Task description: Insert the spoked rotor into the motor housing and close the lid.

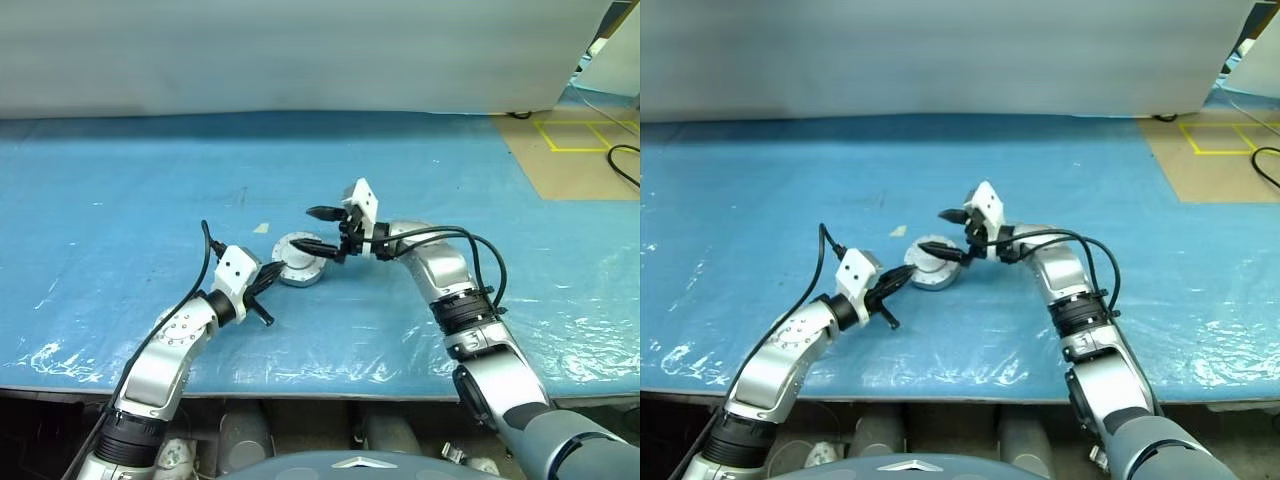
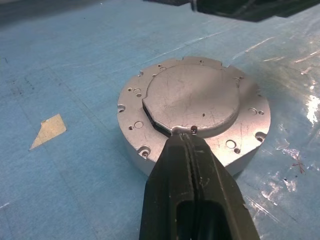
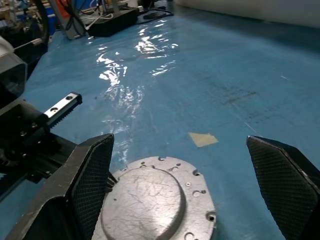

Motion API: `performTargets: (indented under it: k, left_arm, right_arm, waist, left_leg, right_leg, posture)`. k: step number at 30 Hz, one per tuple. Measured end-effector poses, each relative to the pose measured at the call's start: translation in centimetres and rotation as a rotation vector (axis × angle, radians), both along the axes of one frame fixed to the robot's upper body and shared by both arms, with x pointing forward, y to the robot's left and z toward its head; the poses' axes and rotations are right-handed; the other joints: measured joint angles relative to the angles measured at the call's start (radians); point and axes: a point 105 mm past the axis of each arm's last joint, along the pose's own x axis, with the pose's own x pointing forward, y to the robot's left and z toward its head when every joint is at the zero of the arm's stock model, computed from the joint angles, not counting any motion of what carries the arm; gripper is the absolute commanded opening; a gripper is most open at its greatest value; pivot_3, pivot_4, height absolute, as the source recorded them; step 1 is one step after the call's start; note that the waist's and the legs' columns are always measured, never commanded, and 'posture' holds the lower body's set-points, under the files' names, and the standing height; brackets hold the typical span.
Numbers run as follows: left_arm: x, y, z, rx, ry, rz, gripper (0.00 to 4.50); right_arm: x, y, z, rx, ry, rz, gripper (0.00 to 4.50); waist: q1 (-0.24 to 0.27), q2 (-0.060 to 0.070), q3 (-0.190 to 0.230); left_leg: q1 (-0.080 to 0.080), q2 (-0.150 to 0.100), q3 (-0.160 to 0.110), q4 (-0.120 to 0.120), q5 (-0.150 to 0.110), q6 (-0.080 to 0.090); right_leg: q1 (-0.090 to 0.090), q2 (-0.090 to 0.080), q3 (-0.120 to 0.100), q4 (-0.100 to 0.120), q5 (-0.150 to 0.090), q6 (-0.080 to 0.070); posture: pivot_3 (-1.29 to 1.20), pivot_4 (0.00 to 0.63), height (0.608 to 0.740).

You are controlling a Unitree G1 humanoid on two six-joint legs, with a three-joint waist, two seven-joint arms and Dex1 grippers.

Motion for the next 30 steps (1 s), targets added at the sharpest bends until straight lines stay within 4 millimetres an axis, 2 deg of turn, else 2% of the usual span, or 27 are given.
performTargets:
  k: [4, 9, 17, 21, 25, 30]
  left_arm:
    - [0.0, -0.1, 0.0, 0.000, -0.001, -0.006, 0.00]
    - [0.0, -0.1, 0.0, -0.001, -0.001, -0.010, 0.00]
    - [0.0, -0.2, 0.0, -0.008, -0.001, -0.010, 0.00]
    - [0.0, -0.2, -0.1, -0.009, 0.000, -0.010, 0.00]
    - [0.0, -0.3, 0.0, -0.011, -0.001, -0.009, 0.00]
    - [0.0, -0.3, -0.1, -0.010, 0.000, -0.007, 0.00]
  right_arm:
    - [0.8, -1.3, -1.8, -0.074, 0.085, -0.084, 4.47]
    - [0.2, -2.2, -3.2, -0.105, 0.206, -0.088, 4.47]
    - [-0.8, -2.4, -3.9, -0.118, 0.369, -0.077, 4.47]
    - [-1.3, -2.6, -4.0, -0.145, 0.394, -0.061, 4.47]
    - [-2.2, -2.5, -4.8, -0.146, 0.512, -0.048, 4.47]
    - [-3.2, -1.4, -5.0, -0.077, 0.662, -0.032, 4.47]
  waist:
    - [0.002, 0.000, 0.000]
    - [0.002, 0.000, 0.000]
    - [0.005, 0.000, 0.000]
    - [0.007, 0.000, 0.000]
    - [0.007, 0.000, 0.000]
    - [0.007, 0.001, 0.000]
  left_leg:
    - [-0.001, 0.000, 0.000, 0.000, 0.001, -0.001]
    - [0.000, 0.000, 0.000, -0.001, 0.001, -0.001]
    - [0.000, -0.001, 0.000, -0.001, 0.001, -0.001]
    - [0.000, -0.001, 0.000, -0.001, 0.001, -0.002]
    - [0.000, -0.001, 0.000, -0.001, 0.001, -0.002]
    - [0.001, -0.001, 0.000, -0.001, 0.001, -0.002]
  right_leg:
    - [0.000, 0.000, 0.000, -0.001, 0.000, 0.000]
    - [0.000, 0.000, 0.000, -0.001, 0.000, 0.000]
    - [0.000, 0.000, 0.000, -0.001, 0.000, 0.000]
    - [0.000, 0.000, 0.000, -0.001, 0.000, 0.000]
    - [0.000, 0.000, 0.000, -0.001, 0.000, 0.000]
    - [0.000, 0.000, 0.000, -0.001, 0.000, 0.000]
  posture:
    - [0.00, 0.150, 0.740]
    - [0.00, 0.150, 0.740]
    - [0.00, 0.150, 0.740]
    - [0.00, 0.150, 0.740]
    - [0.00, 0.150, 0.740]
    - [0.00, 0.150, 0.740]
